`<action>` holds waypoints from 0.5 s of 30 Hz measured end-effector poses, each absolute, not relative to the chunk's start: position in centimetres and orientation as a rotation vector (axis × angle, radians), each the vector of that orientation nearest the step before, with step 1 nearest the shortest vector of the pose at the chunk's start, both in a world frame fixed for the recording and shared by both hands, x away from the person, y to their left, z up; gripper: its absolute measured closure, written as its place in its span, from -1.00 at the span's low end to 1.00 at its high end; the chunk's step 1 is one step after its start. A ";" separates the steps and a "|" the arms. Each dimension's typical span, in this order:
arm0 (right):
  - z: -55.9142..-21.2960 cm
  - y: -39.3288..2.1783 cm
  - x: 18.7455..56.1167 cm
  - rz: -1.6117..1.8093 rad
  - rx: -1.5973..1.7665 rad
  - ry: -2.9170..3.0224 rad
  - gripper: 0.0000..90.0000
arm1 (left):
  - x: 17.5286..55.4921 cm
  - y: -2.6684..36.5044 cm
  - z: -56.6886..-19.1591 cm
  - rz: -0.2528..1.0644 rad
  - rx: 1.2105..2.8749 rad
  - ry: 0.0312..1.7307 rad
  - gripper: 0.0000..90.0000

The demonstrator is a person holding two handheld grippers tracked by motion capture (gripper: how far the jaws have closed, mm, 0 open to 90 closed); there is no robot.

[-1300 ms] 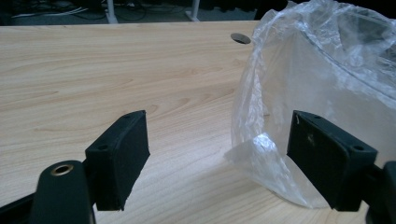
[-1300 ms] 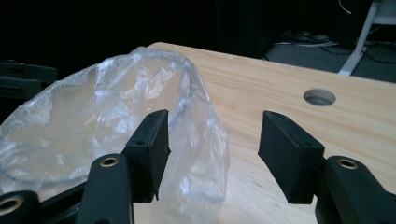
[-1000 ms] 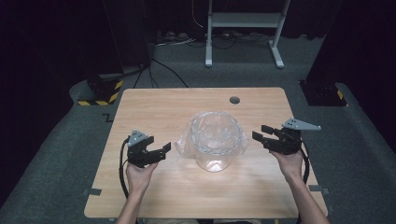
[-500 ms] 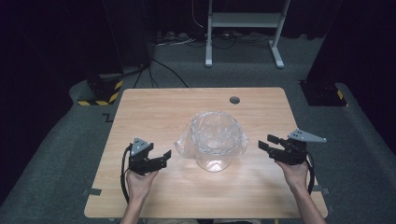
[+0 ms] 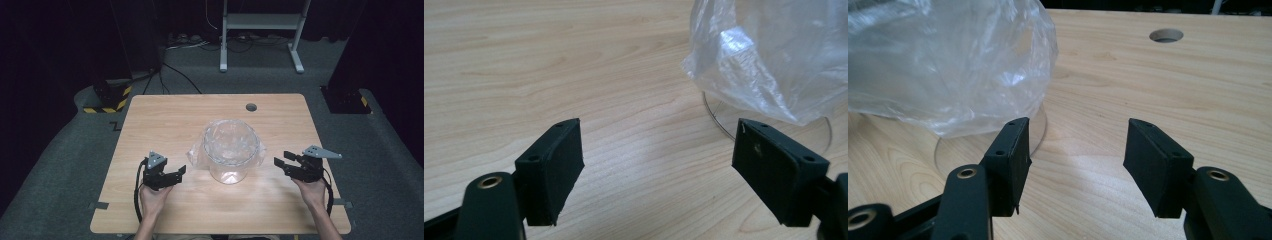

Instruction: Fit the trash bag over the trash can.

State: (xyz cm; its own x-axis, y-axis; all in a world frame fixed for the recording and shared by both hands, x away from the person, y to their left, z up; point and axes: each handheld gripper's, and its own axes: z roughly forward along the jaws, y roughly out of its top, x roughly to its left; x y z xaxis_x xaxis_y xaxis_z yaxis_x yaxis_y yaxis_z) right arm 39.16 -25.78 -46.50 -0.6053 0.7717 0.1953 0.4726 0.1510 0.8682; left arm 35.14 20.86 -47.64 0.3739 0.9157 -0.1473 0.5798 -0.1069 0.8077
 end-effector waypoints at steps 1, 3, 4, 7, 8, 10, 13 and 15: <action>-46.7 -25.7 39.2 1.425 1.205 2.140 -0.03 | 35.3 20.8 -47.9 0.507 1.805 1.314 -0.54; -47.0 -25.6 39.4 1.414 1.209 2.143 -0.03 | 35.7 20.4 -48.4 0.499 1.818 1.325 -0.54; -47.2 -25.5 39.5 1.417 1.217 2.142 -0.03 | 35.9 20.3 -48.5 0.499 1.821 1.327 -0.54; -47.7 -25.3 39.8 1.400 1.228 2.145 -0.03 | 36.3 19.9 -49.0 0.506 1.831 1.332 -0.53; -47.8 -25.3 39.8 1.386 1.223 2.146 -0.03 | 36.4 19.8 -49.2 0.503 1.835 1.339 -0.53; -48.0 -25.1 40.0 1.347 1.218 2.150 -0.02 | 36.7 19.6 -49.5 0.509 1.847 1.350 -0.53; -48.4 -24.9 40.3 1.309 1.217 2.168 -0.02 | 37.0 19.7 -50.2 0.510 1.865 1.371 -0.52; -48.7 -24.8 40.6 1.290 1.219 2.181 -0.02 | 37.1 19.8 -50.6 0.516 1.869 1.388 -0.52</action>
State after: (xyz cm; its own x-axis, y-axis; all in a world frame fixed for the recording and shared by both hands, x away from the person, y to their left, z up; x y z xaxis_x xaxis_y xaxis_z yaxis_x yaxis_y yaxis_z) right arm 40.57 -24.82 -48.74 -0.5804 0.8029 0.1359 0.5059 0.2248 0.8328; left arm 37.13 19.79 -50.59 0.3343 0.9364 -0.1069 0.6392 -0.1420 0.7558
